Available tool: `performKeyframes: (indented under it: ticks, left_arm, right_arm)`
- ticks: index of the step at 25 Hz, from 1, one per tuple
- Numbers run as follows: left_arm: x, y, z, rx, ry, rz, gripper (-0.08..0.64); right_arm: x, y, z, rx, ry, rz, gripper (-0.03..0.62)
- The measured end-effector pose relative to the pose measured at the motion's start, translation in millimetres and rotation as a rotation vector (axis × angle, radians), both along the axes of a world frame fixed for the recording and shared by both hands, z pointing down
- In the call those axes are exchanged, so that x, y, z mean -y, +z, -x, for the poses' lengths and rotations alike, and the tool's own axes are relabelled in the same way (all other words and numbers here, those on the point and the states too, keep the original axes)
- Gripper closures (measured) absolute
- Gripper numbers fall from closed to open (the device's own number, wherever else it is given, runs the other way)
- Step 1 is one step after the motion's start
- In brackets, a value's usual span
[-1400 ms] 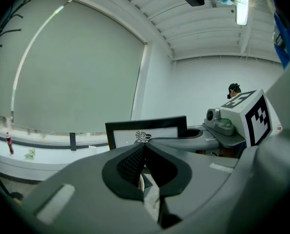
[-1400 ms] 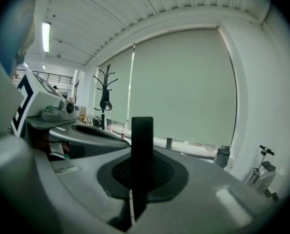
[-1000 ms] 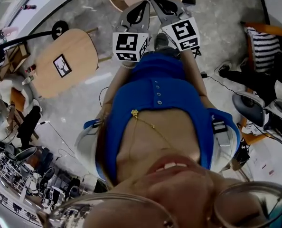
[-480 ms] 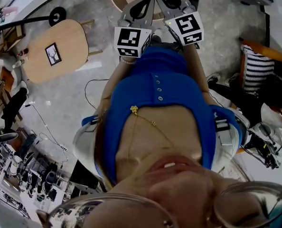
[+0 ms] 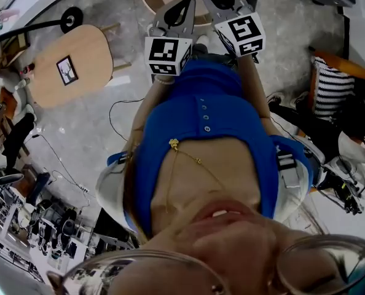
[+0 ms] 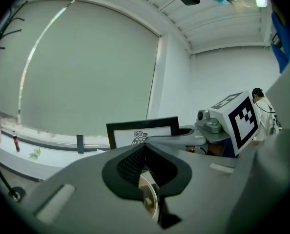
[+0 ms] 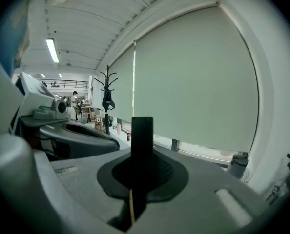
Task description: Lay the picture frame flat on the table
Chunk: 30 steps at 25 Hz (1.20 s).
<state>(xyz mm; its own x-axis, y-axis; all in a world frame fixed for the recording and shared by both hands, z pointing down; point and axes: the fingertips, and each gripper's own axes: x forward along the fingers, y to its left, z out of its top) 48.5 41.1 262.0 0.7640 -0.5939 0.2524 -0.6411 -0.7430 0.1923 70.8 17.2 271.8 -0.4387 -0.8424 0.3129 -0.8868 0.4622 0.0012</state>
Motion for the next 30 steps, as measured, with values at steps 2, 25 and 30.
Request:
performKeyframes:
  ticks: [2,25,30]
  left_arm:
    - [5,4,-4,-0.006,0.035,0.012,0.560]
    - [200,27,62,-0.016,0.343,0.039,0.560]
    - [216,36,73,-0.033,0.343,0.078,0.560]
  right_arm:
    - [3,5,-7,-0.011,0.034,0.014,0.581]
    - [176,29,56,-0.012,0.322,0.075,0.581]
    - [190,39,65,-0.014,0.322,0.123,0.581]
